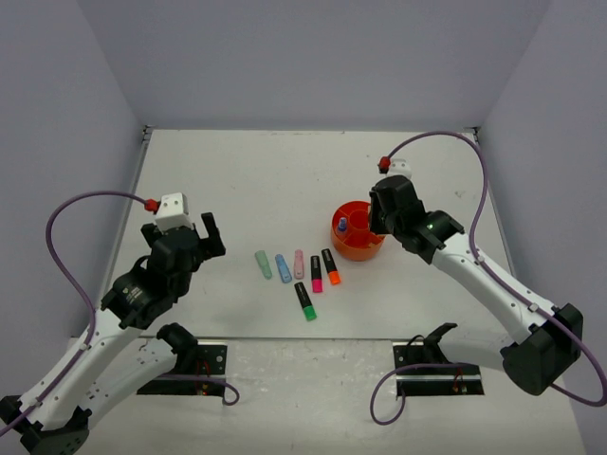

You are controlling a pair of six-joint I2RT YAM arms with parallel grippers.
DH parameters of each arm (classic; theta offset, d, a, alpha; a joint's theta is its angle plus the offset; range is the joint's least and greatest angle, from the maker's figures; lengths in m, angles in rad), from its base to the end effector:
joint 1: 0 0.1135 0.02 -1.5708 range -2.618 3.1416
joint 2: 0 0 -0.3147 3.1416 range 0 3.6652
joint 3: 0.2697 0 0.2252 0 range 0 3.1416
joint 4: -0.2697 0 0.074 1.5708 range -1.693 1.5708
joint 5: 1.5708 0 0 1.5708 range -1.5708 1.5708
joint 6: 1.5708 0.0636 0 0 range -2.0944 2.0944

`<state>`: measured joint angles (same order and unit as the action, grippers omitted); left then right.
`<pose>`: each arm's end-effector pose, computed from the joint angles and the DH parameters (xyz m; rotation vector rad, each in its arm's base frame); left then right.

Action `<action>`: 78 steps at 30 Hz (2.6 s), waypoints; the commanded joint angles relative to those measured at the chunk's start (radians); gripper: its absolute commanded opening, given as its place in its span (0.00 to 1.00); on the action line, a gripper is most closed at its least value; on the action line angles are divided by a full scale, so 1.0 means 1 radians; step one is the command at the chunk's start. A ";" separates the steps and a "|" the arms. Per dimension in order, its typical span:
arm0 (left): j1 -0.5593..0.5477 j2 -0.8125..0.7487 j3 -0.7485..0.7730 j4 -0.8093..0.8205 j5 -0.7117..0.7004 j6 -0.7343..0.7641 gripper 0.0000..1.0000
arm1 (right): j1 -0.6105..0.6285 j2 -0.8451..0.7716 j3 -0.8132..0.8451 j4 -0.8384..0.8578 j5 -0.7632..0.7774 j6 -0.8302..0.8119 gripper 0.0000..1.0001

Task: Sort the stationery into containers
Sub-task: Place the stationery in the storage box.

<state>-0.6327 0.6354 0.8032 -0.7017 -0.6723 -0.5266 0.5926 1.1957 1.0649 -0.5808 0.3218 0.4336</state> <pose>0.0857 -0.0137 0.3327 -0.2836 1.9601 -0.0391 0.2016 0.1115 0.3498 -0.0118 2.2455 0.1870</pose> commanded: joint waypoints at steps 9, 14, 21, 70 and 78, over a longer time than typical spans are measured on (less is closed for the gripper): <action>0.020 0.002 0.002 0.051 0.013 0.033 1.00 | -0.005 -0.091 -0.039 -0.056 0.009 0.031 0.00; 0.019 0.000 0.002 0.054 0.014 0.033 1.00 | -0.005 -0.144 -0.073 -0.103 0.008 0.064 0.00; 0.022 -0.002 0.002 0.055 0.018 0.034 1.00 | -0.005 -0.200 -0.158 -0.113 -0.026 0.104 0.00; 0.024 -0.009 -0.001 0.059 0.023 0.036 1.00 | -0.005 -0.305 -0.163 -0.233 0.154 0.154 0.00; 0.027 -0.005 0.001 0.062 0.030 0.040 1.00 | -0.005 -0.312 -0.192 -0.079 -0.050 0.131 0.00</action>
<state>-0.6157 0.6292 0.8032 -0.6950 -0.6403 -0.5110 0.5915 0.8942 0.8829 -0.7757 0.3958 0.5650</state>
